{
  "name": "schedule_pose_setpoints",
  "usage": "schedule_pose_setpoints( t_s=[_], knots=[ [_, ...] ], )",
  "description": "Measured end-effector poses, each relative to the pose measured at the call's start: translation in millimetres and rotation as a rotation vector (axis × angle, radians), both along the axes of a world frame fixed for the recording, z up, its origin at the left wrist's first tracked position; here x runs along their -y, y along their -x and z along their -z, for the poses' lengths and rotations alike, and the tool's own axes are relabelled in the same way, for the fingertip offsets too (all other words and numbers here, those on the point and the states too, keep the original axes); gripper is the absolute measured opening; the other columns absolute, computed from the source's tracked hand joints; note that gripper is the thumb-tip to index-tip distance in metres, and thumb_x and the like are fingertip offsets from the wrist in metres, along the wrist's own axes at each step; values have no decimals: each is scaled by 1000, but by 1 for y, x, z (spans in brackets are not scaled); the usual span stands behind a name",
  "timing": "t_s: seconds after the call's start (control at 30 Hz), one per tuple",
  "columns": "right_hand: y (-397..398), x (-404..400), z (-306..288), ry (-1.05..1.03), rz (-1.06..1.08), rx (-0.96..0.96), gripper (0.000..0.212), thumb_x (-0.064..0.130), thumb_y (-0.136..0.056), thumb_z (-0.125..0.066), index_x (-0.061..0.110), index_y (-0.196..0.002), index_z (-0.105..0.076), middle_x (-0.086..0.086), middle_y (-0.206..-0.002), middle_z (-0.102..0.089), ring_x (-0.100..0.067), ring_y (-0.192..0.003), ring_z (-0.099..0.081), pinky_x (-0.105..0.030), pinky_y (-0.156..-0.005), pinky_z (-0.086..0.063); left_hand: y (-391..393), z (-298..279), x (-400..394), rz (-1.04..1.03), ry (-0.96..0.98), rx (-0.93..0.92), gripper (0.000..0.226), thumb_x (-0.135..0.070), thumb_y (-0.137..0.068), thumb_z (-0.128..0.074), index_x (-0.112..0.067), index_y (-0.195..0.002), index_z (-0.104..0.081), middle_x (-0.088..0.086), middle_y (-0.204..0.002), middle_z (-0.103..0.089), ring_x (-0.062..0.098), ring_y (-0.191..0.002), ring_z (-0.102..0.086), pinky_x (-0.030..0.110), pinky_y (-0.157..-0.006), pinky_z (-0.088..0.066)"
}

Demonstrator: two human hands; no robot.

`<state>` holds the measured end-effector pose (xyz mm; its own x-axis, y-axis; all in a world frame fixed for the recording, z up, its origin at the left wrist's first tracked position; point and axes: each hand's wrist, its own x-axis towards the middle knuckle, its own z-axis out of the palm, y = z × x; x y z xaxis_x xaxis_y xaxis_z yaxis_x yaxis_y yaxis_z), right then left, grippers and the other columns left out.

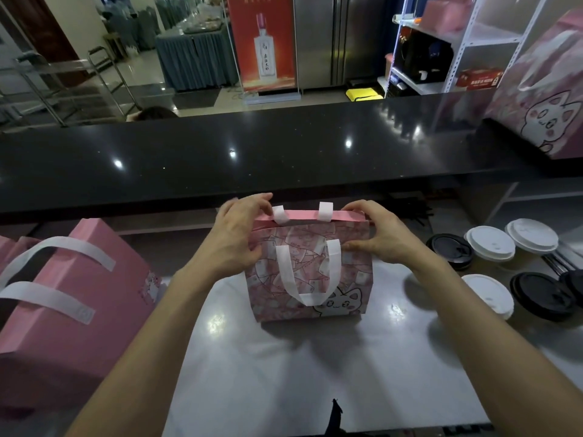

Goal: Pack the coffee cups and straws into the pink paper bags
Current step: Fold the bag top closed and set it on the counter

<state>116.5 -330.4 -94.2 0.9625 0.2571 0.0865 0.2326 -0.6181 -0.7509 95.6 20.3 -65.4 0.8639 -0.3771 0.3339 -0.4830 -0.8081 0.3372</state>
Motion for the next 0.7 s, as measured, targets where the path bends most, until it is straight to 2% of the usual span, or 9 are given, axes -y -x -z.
schedule_pose_setpoints(
  t_s=[0.03, 0.07, 0.1, 0.17, 0.23, 0.33, 0.47, 0.63, 0.7],
  knots=[
    [0, 0, 0, 1, 1, 1, 68, 32, -76, -98, 52, -126, -57, 25, -126, -55, 1, -115, -57, -19, -85, -53, -2, -1, 1, 25, -85, 57, 63, -11, -76, -85, -40, -122, -53, -14, -160, -47, -1, -146, -36, 43, -132, -22],
    [0, 0, 0, 5, 2, 3, 68, 33, -76, -98, 52, -126, -56, 26, -126, -54, 1, -115, -57, -18, -84, -52, -3, -2, 1, 47, -143, 93, 53, -12, -77, -84, -38, -115, -58, -13, -157, -50, 5, -149, -39, 48, -134, -20],
    [0, 0, 0, 13, 1, 5, 68, 33, -77, -98, 52, -127, -56, 28, -125, -54, 1, -115, -57, -18, -83, -51, -4, -3, 1, 59, -163, 98, 44, -13, -79, -84, -37, -109, -63, -12, -154, -53, 9, -148, -43, 50, -132, -29],
    [-2, 0, 1, 31, -1, 8, 68, 34, -77, -97, 52, -128, -56, 29, -126, -54, 1, -117, -56, -19, -84, -51, -3, -6, 1, 59, -144, 74, 34, -16, -82, -86, -33, -107, -70, -13, -151, -55, 10, -142, -49, 46, -115, -53],
    [-3, 0, 1, 35, 1, 12, 68, 33, -77, -97, 51, -128, -56, 28, -126, -54, 1, -116, -56, -23, -88, -53, -2, -8, 0, 72, -143, 86, 33, -18, -85, -86, -29, -113, -74, -13, -156, -54, 10, -142, -50, 42, -107, -60],
    [-4, -1, 2, 34, 5, 11, 68, 32, -78, -97, 54, -127, -56, 28, -125, -55, 2, -115, -57, -26, -91, -55, -3, -11, 0, 86, -172, 127, 48, -18, -86, -85, -25, -132, -73, -11, -165, -49, 13, -142, -51, 39, -108, -58],
    [-3, -2, 0, 11, 18, 1, 69, 32, -78, -97, 59, -125, -55, 27, -123, -59, 0, -113, -62, -26, -90, -58, -3, -13, 2, 76, -255, 161, 76, -23, -85, -83, -22, -157, -58, -10, -171, -42, 17, -138, -50, 42, -115, -50],
    [-3, -4, 1, 53, -1, 8, 79, 28, -82, -94, 58, -141, -51, 17, -138, -54, -14, -123, -55, -35, -94, -59, -3, -7, 3, 80, -197, 174, 96, -17, -77, -85, -28, -163, -45, -5, -152, -61, 23, -134, -53, 46, -124, -33],
    [-1, -4, 3, 75, 0, 32, 73, 28, -84, -93, 54, -140, -53, 19, -134, -54, -13, -124, -54, -35, -98, -56, -4, -4, 4, 69, -123, 119, 110, -13, -77, -84, -33, -171, -30, -9, -145, -61, 16, -133, -48, 40, -127, -26]
  ],
)
